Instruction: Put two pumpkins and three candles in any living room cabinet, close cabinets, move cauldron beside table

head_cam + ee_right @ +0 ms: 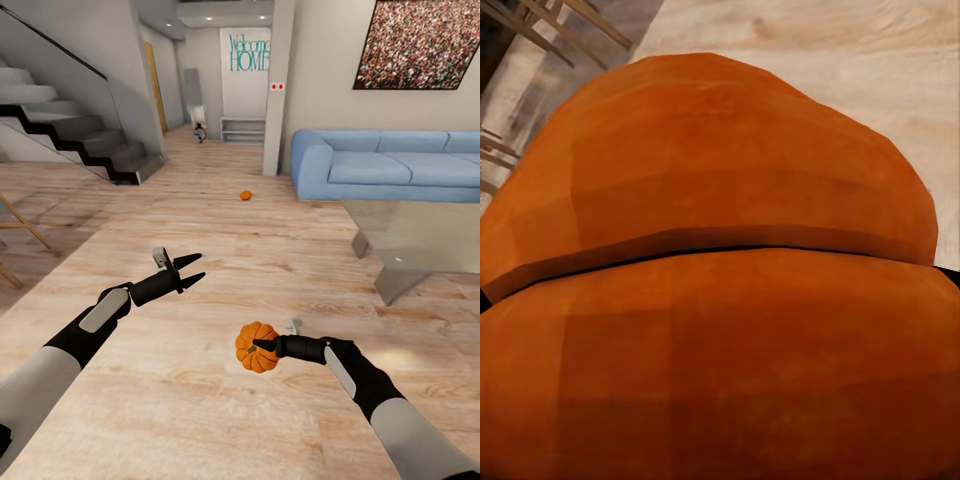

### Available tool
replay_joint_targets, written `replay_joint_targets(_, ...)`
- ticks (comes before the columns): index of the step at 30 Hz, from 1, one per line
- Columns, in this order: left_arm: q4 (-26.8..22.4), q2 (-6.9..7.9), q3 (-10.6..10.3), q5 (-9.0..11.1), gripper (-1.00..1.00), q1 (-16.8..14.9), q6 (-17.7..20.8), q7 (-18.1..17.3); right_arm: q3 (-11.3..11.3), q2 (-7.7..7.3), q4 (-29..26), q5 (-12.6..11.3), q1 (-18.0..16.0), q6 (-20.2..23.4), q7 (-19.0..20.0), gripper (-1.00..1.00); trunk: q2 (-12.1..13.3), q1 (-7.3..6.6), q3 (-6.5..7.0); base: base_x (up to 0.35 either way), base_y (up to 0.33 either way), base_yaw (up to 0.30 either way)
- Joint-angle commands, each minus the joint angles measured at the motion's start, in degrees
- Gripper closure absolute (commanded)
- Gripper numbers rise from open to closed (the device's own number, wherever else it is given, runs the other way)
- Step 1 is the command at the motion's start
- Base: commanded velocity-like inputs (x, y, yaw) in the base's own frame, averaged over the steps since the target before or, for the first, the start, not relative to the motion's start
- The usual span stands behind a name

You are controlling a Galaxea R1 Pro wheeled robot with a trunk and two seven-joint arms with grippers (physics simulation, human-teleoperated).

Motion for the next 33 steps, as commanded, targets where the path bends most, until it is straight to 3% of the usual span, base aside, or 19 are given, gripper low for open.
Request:
replay_joint_targets(1, 0.0, 0.00, 0.0, 0.0, -1.00, 0.0, 0.0, 0.0, 0.0, 0.00, 0.0, -0.1, 0.0, -0.5, 0.0, 1.00, 0.0, 0.00, 0.08, 0.000, 0.000, 0.186)
replay_joint_targets(12, -0.1, 0.00, 0.0, -0.2, -1.00, 0.0, 0.0, 0.0, -0.1, -0.08, 0.1, -0.2, 0.0, -0.9, 0.0, 1.00, 0.0, 0.00, 0.66, 0.036, -0.005, 0.075)
replay_joint_targets(33, 0.0, 0.00, 0.0, -0.2, -1.00, 0.0, 0.0, 0.0, -0.1, -0.09, 0.1, -0.1, 0.1, -1.0, -0.1, 1.00, 0.0, 0.00, 1.53, 0.315, -0.077, -0.127)
